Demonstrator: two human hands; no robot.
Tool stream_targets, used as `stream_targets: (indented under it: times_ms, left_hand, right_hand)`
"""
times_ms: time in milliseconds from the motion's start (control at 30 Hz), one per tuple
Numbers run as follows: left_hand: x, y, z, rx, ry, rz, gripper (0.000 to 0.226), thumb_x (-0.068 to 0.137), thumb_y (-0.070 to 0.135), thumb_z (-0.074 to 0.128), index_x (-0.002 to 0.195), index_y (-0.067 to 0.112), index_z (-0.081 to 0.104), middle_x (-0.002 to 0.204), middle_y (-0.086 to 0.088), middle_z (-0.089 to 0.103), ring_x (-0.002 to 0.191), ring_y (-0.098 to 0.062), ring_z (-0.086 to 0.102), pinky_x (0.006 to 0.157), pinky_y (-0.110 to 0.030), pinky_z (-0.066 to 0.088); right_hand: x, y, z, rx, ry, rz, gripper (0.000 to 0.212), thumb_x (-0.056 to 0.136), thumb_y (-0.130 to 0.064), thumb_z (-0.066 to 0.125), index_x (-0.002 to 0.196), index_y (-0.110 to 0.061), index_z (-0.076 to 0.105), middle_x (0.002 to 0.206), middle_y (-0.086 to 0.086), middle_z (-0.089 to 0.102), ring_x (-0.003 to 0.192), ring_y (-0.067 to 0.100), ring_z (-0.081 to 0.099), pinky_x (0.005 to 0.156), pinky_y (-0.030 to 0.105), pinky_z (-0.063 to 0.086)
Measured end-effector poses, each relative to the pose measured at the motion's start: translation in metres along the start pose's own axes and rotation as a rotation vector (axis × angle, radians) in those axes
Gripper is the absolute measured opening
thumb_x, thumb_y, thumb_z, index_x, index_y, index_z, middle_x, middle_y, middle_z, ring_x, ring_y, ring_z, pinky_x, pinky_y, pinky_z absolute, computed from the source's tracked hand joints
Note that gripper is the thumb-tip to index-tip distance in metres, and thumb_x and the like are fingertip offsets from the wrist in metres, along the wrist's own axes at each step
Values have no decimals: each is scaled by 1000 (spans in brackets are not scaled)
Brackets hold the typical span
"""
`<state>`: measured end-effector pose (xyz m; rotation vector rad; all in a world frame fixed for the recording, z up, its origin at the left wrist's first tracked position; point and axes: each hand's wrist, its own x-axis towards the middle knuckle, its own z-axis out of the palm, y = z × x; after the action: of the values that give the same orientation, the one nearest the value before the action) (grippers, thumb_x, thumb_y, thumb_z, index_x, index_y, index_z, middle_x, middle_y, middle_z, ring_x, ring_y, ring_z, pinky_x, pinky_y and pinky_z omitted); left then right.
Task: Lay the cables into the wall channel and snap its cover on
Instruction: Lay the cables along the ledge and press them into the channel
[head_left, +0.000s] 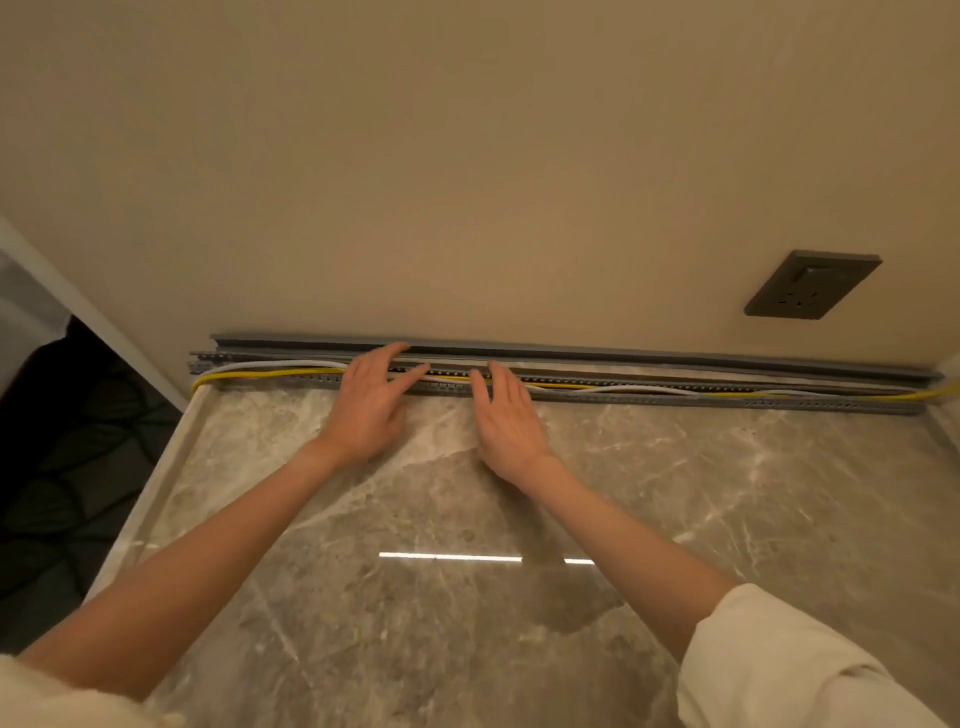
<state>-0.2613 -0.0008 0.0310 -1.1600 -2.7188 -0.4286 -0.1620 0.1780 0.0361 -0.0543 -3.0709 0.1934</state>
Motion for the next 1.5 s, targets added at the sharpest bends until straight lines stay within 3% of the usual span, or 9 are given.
stream_targets:
  times_ms: [167, 367, 533, 667, 867, 1033, 1167, 1300, 1500]
  left_hand:
    - [-23, -70, -29, -53, 141, -246, 45, 77, 5, 67, 120, 9, 59, 122, -20, 55, 112, -39, 50, 94, -50, 42]
    - [-54, -139, -53, -73, 131, -528, 51, 75, 11, 73, 123, 6, 56, 117, -21, 57, 110, -38, 52, 97, -47, 42]
    - [-69, -168, -64, -111, 158, -685, 29, 80, 19, 70, 104, 5, 63, 103, -18, 62, 97, -33, 58, 84, -43, 47]
    - [-69, -173, -67, -147, 148, -761, 26, 86, 21, 64, 103, 1, 66, 104, -18, 67, 95, -32, 61, 79, -41, 49]
    - [-68, -187, -66, -337, 85, -945, 29, 92, 22, 56, 108, 1, 66, 110, -18, 67, 100, -30, 61, 84, -39, 47]
    - [-63, -188, -72, -589, -164, -945, 35, 100, 22, 36, 124, 3, 54, 132, -16, 52, 124, -30, 45, 103, -36, 32]
    - [-64, -200, -81, -687, -321, -911, 35, 100, 25, 35, 129, 10, 49, 142, -10, 44, 134, -26, 34, 113, -39, 21]
    - [-63, -210, -90, -706, -420, -880, 35, 97, 29, 43, 127, 14, 52, 140, -6, 44, 134, -23, 33, 115, -40, 19]
    - [-63, -218, -94, -658, -469, -808, 18, 93, 31, 52, 104, 21, 63, 117, -3, 57, 114, -19, 46, 104, -34, 29]
  right_hand:
    - [22, -29, 4, 61, 4, -54, 73, 84, 4, 46, 148, -4, 10, 155, 23, 10, 144, 36, 9, 118, 42, 8]
    - [49, -59, 16, 45, 58, -300, 84, 80, 7, 49, 150, -11, 8, 159, 6, 8, 146, 25, 7, 118, 36, 6]
    - [80, -92, 17, 52, 46, -412, 71, 86, 8, 42, 149, -10, 13, 157, 8, 19, 144, 25, 17, 117, 38, 15]
    - [99, -109, 20, 53, 119, -399, 64, 67, 12, 67, 128, -3, 51, 122, 18, 56, 111, 33, 54, 93, 39, 46]
    - [110, -112, 16, 119, 192, -371, 40, 68, 6, 75, 107, 0, 66, 98, 15, 60, 88, 30, 58, 64, 33, 52]
    - [109, -108, 16, 77, 92, -376, 56, 63, 11, 75, 117, -1, 62, 94, 13, 57, 81, 27, 57, 46, 26, 34]
    - [107, -104, 20, 92, 29, -354, 63, 76, 11, 62, 135, -6, 46, 103, 14, 51, 77, 25, 50, 48, 29, 32]
    - [107, -99, 19, 77, -9, -385, 68, 79, 11, 57, 140, -9, 38, 113, 13, 48, 93, 26, 51, 55, 30, 37]
    - [112, -95, 24, 86, -24, -366, 62, 74, 13, 62, 131, -6, 45, 112, 12, 50, 91, 26, 54, 54, 30, 38]
